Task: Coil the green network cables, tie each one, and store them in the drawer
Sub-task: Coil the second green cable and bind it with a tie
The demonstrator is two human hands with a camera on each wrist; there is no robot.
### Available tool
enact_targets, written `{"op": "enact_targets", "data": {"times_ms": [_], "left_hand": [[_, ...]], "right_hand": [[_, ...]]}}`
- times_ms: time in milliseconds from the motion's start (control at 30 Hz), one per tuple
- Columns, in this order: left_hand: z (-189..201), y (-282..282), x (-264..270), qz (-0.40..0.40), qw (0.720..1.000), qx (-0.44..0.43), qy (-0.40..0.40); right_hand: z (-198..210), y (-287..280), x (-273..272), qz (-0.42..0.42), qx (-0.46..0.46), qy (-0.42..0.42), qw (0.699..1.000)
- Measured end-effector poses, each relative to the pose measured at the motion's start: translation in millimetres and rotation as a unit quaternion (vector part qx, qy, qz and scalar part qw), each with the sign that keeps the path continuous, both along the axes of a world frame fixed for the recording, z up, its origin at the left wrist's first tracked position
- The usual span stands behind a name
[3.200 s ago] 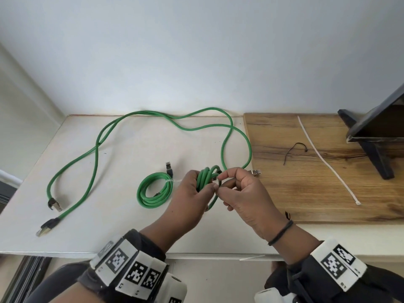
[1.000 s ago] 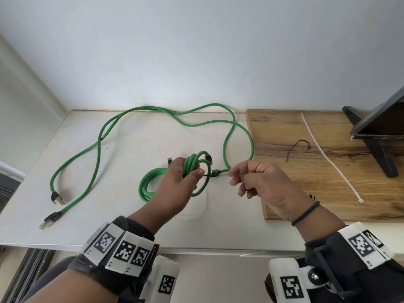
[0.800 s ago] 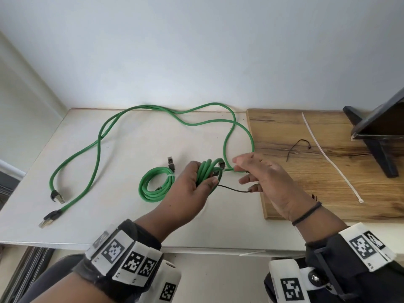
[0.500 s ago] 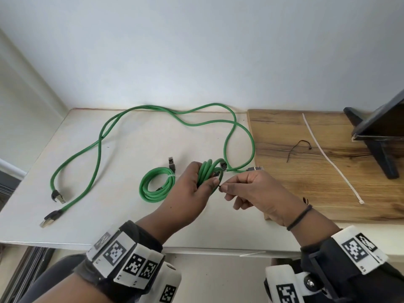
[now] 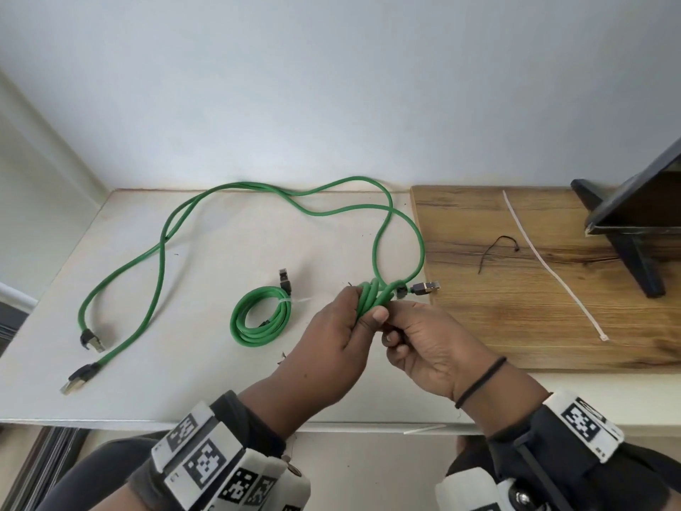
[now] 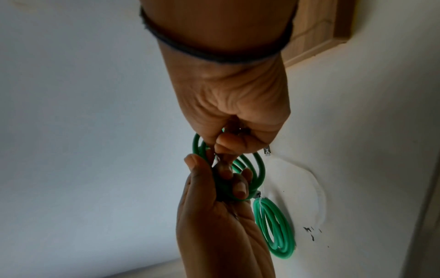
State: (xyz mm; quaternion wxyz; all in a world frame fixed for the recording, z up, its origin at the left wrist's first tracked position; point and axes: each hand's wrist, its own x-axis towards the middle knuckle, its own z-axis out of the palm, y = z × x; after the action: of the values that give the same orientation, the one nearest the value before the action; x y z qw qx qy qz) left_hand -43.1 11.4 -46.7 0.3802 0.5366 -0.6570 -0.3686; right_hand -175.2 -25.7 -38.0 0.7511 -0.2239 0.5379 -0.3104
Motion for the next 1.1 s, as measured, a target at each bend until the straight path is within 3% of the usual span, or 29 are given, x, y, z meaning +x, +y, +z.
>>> {"op": "enact_targets", "data": {"times_ms": [467,733,933,1100], "left_hand": [[4.8,0.7,1.0,0.006,1.000,-0.014,0.001],[3.0,4.1,-4.2,0.022,0.999,0.005,0.043],[3.4,3.3,-7.6,0.059,0.996,0.018,0.060],[-1.7,-2.9,-0.4,0.135,0.985,0.028,0.106]], "right_hand": [[5.1,-2.1,-1.3,0.016,-0.058,-0.092,0.994],[1.2,-0.1,4.1,-0.023,-0.049,-0.075,0.996],[2.5,3.0,8.1,-0.018,-0.044,-0.064,0.997],[0.8,8.8,11.7,-0.021,-0.026,-0.052,0.998]]}}
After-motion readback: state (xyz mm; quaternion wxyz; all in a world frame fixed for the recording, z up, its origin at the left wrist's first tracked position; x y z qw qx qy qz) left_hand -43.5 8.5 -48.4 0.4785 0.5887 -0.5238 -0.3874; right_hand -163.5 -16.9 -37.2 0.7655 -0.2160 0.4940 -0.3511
